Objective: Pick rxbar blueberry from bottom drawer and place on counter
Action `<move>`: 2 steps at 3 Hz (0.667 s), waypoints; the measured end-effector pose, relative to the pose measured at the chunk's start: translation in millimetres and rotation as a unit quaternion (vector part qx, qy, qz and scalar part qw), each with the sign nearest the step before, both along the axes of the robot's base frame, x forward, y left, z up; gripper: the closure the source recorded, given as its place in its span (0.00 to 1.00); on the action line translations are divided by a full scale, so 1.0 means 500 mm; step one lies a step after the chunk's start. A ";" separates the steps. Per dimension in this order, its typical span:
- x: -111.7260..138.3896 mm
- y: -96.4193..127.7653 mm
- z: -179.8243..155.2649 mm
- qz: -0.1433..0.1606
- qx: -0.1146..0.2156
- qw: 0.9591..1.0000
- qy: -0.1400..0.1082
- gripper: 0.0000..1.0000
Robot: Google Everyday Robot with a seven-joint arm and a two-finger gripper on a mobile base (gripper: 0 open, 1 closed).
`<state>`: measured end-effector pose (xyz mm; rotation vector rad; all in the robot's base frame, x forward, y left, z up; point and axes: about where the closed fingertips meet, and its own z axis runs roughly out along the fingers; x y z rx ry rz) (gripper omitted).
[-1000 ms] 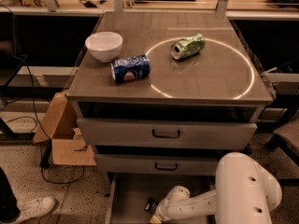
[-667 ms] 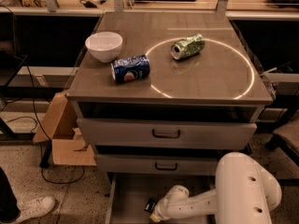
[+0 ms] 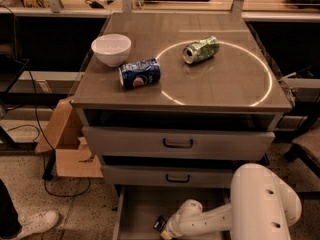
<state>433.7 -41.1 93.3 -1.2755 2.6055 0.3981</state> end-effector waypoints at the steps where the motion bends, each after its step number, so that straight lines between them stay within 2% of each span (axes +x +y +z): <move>1: 0.001 0.000 0.014 0.000 0.000 1.000 0.000 1.00; 2: -0.012 -0.003 0.083 0.000 0.006 1.000 -0.002 1.00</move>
Offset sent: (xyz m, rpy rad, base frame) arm -0.0093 -0.0037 0.0698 0.0270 -0.0110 -0.0015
